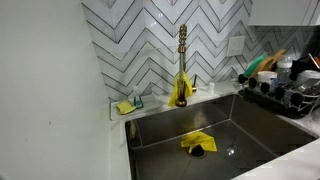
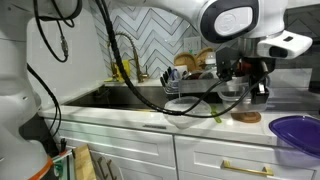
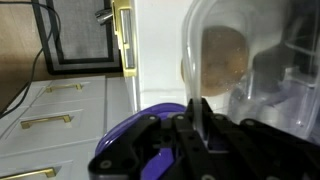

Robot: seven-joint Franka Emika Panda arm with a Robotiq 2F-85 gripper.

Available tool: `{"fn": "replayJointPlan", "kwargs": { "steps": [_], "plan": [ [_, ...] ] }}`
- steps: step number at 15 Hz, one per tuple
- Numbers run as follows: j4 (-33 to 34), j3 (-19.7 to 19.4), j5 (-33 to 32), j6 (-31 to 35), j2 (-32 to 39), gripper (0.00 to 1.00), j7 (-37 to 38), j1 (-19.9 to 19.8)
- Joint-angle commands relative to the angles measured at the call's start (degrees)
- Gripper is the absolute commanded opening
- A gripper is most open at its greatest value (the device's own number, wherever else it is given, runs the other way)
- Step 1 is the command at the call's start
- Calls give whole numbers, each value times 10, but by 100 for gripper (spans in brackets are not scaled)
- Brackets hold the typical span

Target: Move both of the lunchboxes to the sink at once

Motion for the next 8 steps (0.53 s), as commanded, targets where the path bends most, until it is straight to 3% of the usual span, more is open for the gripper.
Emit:
{"fn": "replayJointPlan", "kwargs": {
  "steps": [1, 8],
  "plan": [
    [-20, -4, 9, 17, -43, 1, -3, 0],
    [-40, -19, -21, 37, -106, 1, 10, 10]
  ]
}}
